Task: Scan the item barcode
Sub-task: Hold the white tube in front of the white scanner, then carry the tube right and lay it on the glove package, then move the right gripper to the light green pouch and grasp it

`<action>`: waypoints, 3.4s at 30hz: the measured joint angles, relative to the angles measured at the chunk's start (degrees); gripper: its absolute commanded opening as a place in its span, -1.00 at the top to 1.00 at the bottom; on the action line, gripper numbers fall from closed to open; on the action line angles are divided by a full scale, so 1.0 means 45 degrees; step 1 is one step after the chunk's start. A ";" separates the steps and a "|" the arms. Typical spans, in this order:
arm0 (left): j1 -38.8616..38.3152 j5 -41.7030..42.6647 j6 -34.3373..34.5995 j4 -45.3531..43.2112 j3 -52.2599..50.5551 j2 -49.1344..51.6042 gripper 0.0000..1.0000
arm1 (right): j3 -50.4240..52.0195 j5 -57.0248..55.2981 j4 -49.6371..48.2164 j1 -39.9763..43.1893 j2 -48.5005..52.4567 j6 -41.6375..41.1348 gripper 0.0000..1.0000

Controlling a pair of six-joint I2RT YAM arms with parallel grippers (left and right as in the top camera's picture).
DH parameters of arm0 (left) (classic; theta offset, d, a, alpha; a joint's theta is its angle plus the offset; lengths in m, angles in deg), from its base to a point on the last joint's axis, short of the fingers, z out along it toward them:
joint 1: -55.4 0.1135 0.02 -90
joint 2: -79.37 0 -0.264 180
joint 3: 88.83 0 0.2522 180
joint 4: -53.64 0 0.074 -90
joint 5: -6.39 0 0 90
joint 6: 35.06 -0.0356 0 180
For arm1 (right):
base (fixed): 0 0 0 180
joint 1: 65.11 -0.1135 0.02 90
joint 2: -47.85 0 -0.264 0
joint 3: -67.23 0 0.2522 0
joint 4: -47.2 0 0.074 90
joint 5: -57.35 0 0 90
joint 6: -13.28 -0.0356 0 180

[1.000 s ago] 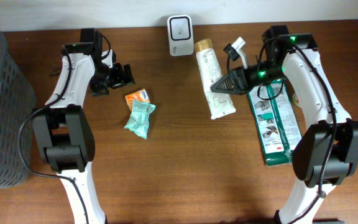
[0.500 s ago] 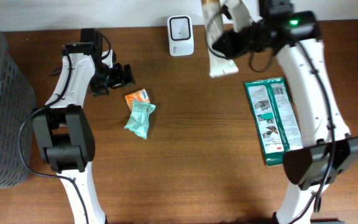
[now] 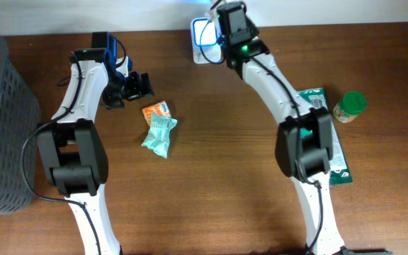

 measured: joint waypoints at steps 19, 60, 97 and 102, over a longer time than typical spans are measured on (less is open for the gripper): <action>0.0005 0.0010 0.0000 -0.0005 0.0000 0.0000 -0.98 | 0.0000 -0.3900 -0.1331 -0.1035 0.1598 0.2443 0.92; 0.0000 0.0005 0.0000 -0.0005 0.0005 0.0000 -0.98 | 0.8568 0.5673 1.1623 0.5994 -0.6387 -0.9991 -0.18; 0.0000 0.0005 0.0000 -0.0005 0.0005 0.0005 -0.99 | 0.5843 1.2954 0.7436 -0.2497 -0.2667 -1.1628 0.03; 0.0000 0.0010 0.0000 -0.0005 0.0005 0.0000 -0.98 | 0.4226 1.1244 1.0384 -0.0962 -0.2657 -0.7985 0.03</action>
